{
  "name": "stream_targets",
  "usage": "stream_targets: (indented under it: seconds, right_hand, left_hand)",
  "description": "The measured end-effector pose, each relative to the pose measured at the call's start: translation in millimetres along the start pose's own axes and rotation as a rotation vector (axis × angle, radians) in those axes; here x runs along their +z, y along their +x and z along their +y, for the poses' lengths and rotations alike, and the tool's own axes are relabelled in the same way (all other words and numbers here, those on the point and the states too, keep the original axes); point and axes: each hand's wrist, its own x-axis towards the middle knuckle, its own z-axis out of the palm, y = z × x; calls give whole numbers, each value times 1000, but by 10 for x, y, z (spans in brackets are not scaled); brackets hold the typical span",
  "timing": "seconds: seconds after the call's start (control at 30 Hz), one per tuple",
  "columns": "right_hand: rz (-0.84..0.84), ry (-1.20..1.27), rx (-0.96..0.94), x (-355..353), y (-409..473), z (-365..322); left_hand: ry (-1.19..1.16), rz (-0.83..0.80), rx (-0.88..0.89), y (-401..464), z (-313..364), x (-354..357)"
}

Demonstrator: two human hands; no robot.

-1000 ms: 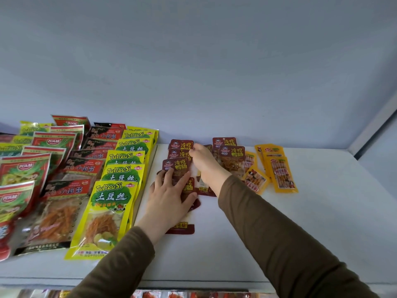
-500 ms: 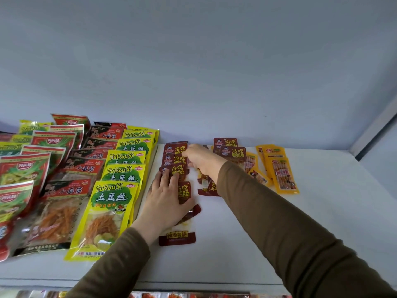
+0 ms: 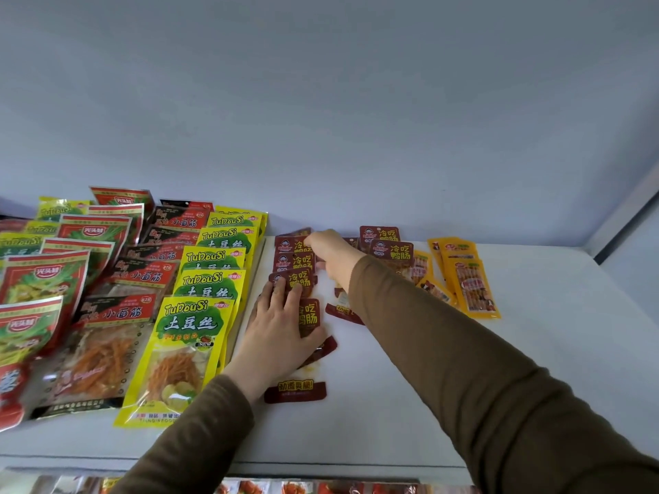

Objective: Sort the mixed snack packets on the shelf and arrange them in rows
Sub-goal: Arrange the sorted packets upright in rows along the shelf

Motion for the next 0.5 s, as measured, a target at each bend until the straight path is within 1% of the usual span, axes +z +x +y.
stream_targets:
  seconds: [0.17, 0.3, 0.4, 0.5]
  right_hand:
    - [-14, -118, -71, 100, 59, 18]
    - [65, -285, -183, 118, 108, 113]
    - [80, -207, -206, 153, 128, 177]
    - [100, -22, -204, 217, 168, 203]
  left_hand:
    - [16, 14, 17, -33, 6, 13]
    - [75, 36, 43, -41, -17, 12]
    - [135, 46, 70, -15, -42, -13]
    - [191, 37, 104, 49, -78, -85]
